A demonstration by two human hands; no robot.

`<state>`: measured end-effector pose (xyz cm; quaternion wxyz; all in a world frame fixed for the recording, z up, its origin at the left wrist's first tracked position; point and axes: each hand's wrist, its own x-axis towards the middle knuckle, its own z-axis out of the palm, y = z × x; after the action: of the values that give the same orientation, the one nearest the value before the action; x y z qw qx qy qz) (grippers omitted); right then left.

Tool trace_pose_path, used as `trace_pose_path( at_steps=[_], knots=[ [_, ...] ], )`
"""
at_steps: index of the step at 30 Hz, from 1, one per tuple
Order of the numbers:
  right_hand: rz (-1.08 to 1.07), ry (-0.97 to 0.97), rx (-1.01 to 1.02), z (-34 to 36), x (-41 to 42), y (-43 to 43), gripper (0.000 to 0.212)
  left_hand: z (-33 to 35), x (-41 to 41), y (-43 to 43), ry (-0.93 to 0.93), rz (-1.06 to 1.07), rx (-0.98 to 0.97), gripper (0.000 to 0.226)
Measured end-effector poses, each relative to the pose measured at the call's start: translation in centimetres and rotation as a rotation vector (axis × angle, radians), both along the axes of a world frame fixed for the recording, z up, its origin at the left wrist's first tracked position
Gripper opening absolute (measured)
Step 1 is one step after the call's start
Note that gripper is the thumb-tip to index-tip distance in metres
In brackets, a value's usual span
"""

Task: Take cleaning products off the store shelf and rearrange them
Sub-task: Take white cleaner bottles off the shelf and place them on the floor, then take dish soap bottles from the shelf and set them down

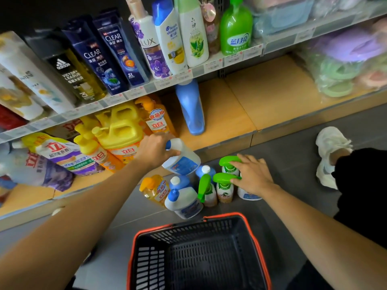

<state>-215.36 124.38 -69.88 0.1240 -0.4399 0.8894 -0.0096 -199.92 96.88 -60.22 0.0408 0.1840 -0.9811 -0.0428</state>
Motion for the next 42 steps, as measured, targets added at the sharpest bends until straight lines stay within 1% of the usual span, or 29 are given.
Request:
trace_pose_path(
  at_steps=[4,8,14,18,19,21,22,23,25,27,28,29,30,32,34,36,39,42],
  knots=[
    [-0.01,-0.01,0.008,0.0,-0.1,-0.1,0.07,-3.4,-0.8,0.0,-0.133,0.027,0.039,0.055],
    [-0.017,-0.009,0.012,-0.3,-0.1,-0.1,0.071,-7.0,-1.3,0.5,-0.222,0.061,0.083,0.053],
    [-0.043,-0.027,0.001,-0.4,-0.1,-0.5,0.071,-8.9,-3.1,0.7,-0.218,0.027,0.114,0.052],
    [-0.094,-0.084,0.011,-0.2,-0.1,-0.7,0.072,-8.5,-3.1,0.8,-0.179,0.056,0.347,0.046],
    [-0.107,-0.101,0.014,0.0,-0.1,-0.8,0.072,-8.2,-2.7,1.0,-0.174,0.063,0.41,0.051],
    [-0.144,-0.143,0.009,0.5,0.1,-1.0,0.074,-7.0,-1.5,1.5,-0.176,0.064,0.531,0.069],
    [-0.168,-0.169,-0.011,0.8,0.1,-1.3,0.075,-6.3,-0.5,1.7,-0.174,0.06,0.568,0.076],
    [-0.188,-0.203,-0.054,1.2,0.1,-1.7,0.075,-5.6,0.6,1.8,-0.172,0.05,0.583,0.077],
    [-0.221,-0.314,-0.195,2.4,0.2,-2.8,0.073,-4.0,3.2,2.1,-0.171,0.008,0.587,0.065],
    [-0.245,-0.522,-0.364,4.0,0.2,-4.8,0.069,-2.2,6.0,2.5,-0.108,-0.036,0.606,0.04],
    [-0.24,-0.612,-0.414,4.9,0.3,-6.1,0.067,-1.5,7.4,2.7,-0.051,-0.034,0.622,0.028],
    [-0.224,-0.656,-0.439,5.7,0.4,-7.7,0.065,-0.8,8.7,3.0,0.007,-0.01,0.642,0.019],
    [-0.203,-0.667,-0.451,6.4,0.4,-9.5,0.063,-0.1,9.9,3.3,0.058,0.025,0.671,0.015],
    [-0.149,-0.662,-0.471,7.5,0.3,-13.6,0.063,0.6,11.7,3.6,0.128,0.078,0.716,0.015],
    [-0.093,-0.624,-0.492,8.3,0.3,-17.7,0.068,0.6,13.0,3.6,0.135,0.103,0.722,0.009],
    [-0.054,-0.571,-0.521,8.8,0.4,-21.5,0.079,0.0,14.1,3.4,0.14,0.16,0.715,0.008],
    [0.003,-0.522,-0.549,8.7,0.5,-26.1,0.097,-1.1,14.5,2.5,0.215,0.276,0.68,0.008],
    [0.037,-0.413,-0.528,7.5,0.9,-28.9,0.104,-1.6,13.6,1.4,0.24,0.36,0.634,0.011]
  ],
)
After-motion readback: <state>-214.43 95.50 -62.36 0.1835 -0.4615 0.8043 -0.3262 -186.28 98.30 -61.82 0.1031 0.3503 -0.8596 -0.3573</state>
